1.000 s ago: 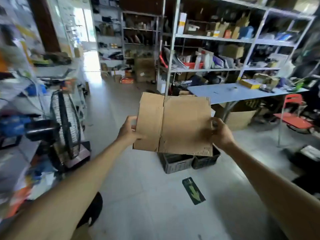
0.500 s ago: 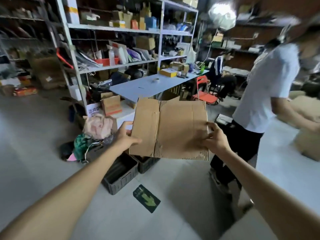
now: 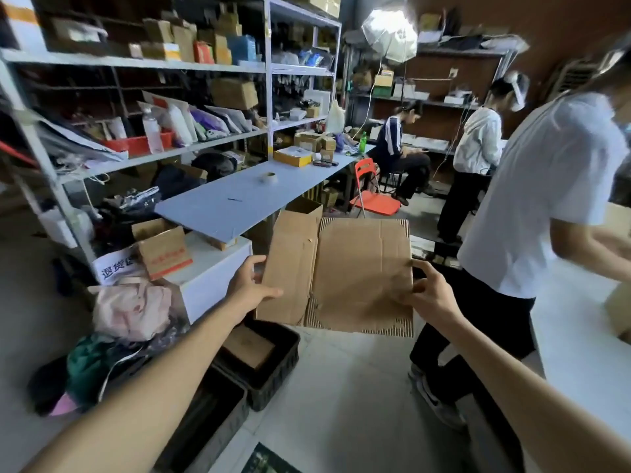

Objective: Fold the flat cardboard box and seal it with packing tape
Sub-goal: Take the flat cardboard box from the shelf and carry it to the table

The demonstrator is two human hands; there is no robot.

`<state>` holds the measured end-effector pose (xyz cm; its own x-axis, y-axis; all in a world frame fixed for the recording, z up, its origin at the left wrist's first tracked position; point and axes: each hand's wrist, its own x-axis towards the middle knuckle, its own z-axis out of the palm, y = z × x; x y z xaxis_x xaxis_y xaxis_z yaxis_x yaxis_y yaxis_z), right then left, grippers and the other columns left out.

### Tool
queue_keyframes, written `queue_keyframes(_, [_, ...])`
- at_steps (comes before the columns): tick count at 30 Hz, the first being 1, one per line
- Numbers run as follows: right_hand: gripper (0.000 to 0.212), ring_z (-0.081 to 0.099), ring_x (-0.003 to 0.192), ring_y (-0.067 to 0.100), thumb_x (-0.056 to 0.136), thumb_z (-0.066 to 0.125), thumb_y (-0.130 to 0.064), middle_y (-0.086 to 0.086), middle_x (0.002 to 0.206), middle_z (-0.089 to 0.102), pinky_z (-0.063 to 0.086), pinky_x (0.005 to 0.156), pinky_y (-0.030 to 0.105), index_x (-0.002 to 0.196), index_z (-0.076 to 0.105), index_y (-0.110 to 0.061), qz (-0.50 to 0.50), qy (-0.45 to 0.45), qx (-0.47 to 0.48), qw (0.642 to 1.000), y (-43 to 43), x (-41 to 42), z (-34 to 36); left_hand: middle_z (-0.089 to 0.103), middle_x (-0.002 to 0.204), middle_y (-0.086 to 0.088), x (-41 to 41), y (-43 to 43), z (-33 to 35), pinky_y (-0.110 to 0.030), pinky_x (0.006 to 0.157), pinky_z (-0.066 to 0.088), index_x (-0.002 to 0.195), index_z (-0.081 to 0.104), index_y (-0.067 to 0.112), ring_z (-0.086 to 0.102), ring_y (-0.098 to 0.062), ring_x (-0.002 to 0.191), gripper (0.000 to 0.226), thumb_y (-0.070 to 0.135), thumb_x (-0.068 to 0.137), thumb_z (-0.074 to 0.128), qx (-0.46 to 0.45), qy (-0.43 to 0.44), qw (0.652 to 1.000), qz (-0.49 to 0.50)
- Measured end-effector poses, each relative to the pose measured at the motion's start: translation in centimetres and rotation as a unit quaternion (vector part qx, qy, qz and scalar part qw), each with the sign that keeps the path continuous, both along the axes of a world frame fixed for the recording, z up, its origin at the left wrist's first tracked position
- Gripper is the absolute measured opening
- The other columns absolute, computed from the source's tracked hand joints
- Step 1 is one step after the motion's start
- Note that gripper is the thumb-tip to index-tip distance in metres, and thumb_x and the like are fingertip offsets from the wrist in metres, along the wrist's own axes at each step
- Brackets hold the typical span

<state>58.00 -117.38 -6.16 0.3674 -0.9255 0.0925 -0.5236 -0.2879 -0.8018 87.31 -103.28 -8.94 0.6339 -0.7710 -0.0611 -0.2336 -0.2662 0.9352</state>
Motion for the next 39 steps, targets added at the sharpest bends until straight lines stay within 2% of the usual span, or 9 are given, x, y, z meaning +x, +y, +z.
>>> queue_keyframes(8, [0.065,0.061,0.064,0.008,0.072,0.074,-0.005,0.000,0.071,0.067,0.041,0.047,0.009,0.130,0.050,-0.021,-0.042,-0.005,0.007,0.999,-16.1,5.0,-0.8,0.054,0.123,-0.010,5.5,-18.7,0.2,-0.019,0.063,0.042,0.132,0.042,0.026,0.050,-0.018,0.103,0.078,0.006,0.068,0.082,0.016,-0.006,0.999,-0.027])
queue_keyframes(15, [0.070,0.059,0.063,0.009,0.068,0.077,-0.002,0.004,0.078,0.065,0.045,0.050,0.015,0.130,0.051,-0.019,-0.020,-0.004,0.007,1.000,-32.0,10.0,0.6,0.054,0.122,-0.012,9.6,-33.9,0.4,-0.036,0.085,0.045,0.133,0.043,0.023,0.050,-0.021,0.103,0.077,0.006,0.068,0.082,0.034,-0.005,0.999,-0.004])
queue_keyframes(23, [0.070,0.057,0.068,0.014,0.065,0.078,0.004,0.004,0.082,0.059,0.043,0.049,0.019,0.128,0.053,-0.017,0.004,0.002,0.003,1.000,-48.7,19.1,0.0,0.050,0.114,-0.004,17.1,-48.1,-1.4,-0.032,0.079,0.041,0.132,0.041,0.021,0.048,-0.019,0.101,0.077,0.005,0.068,0.082,0.028,0.014,0.999,0.030])
queue_keyframes(26, [0.067,0.055,0.065,0.008,0.069,0.074,0.008,0.009,0.088,0.060,0.039,0.042,0.007,0.128,0.053,-0.017,0.024,0.017,0.007,1.000,-55.0,24.2,-1.2,0.052,0.111,-0.003,21.7,-53.4,-3.2,-0.028,0.073,0.042,0.129,0.043,0.021,0.051,-0.020,0.100,0.076,0.008,0.067,0.084,0.028,0.021,0.998,0.049])
queue_keyframes(28, [0.065,0.055,0.065,0.007,0.070,0.073,0.008,0.008,0.089,0.061,0.041,0.046,0.011,0.128,0.054,-0.016,0.036,0.024,0.005,0.999,-58.2,27.5,-1.5,0.057,0.116,-0.007,24.7,-56.4,-4.2,-0.030,0.073,0.045,0.128,0.044,0.021,0.055,-0.024,0.102,0.076,0.007,0.065,0.084,0.021,0.026,0.998,0.062])
queue_keyframes(30, [0.064,0.058,0.071,0.015,0.067,0.074,0.008,0.009,0.089,0.062,0.045,0.057,0.021,0.125,0.057,-0.013,0.042,0.028,-0.002,0.999,-62.0,31.3,-1.7,0.061,0.117,-0.011,28.0,-59.4,-4.8,-0.037,0.082,0.050,0.126,0.046,0.023,0.057,-0.029,0.106,0.074,0.008,0.065,0.085,0.023,0.028,0.996,0.076])
queue_keyframes(32, [0.062,0.057,0.077,0.021,0.066,0.074,0.010,0.012,0.090,0.062,0.045,0.059,0.023,0.123,0.059,-0.011,0.060,0.038,0.000,0.997,-65.1,34.9,-1.4,0.062,0.113,-0.011,30.9,-61.8,-5.1,-0.038,0.085,0.050,0.126,0.046,0.024,0.057,-0.029,0.104,0.072,0.008,0.066,0.083,0.033,0.031,0.995,0.091])
queue_keyframes(36, [0.061,0.055,0.069,0.017,0.068,0.069,0.015,0.011,0.089,0.060,0.041,0.044,0.007,0.122,0.059,-0.012,0.094,0.040,0.007,0.995,-71.6,42.6,-1.1,0.058,0.104,-0.008,37.0,-67.0,-5.4,-0.033,0.077,0.047,0.127,0.045,0.023,0.055,-0.026,0.100,0.068,0.007,0.071,0.080,0.040,0.046,0.990,0.130])
queue_keyframes(39, [0.063,0.056,0.073,0.020,0.067,0.073,0.011,0.003,0.084,0.060,0.042,0.049,0.011,0.124,0.059,-0.013,0.121,0.044,0.006,0.992,-76.5,47.7,-1.5,0.059,0.098,-0.007,40.7,-70.1,-6.2,-0.037,0.079,0.051,0.125,0.047,0.024,0.059,-0.029,0.099,0.063,0.008,0.072,0.078,0.047,0.047,0.985,0.158])
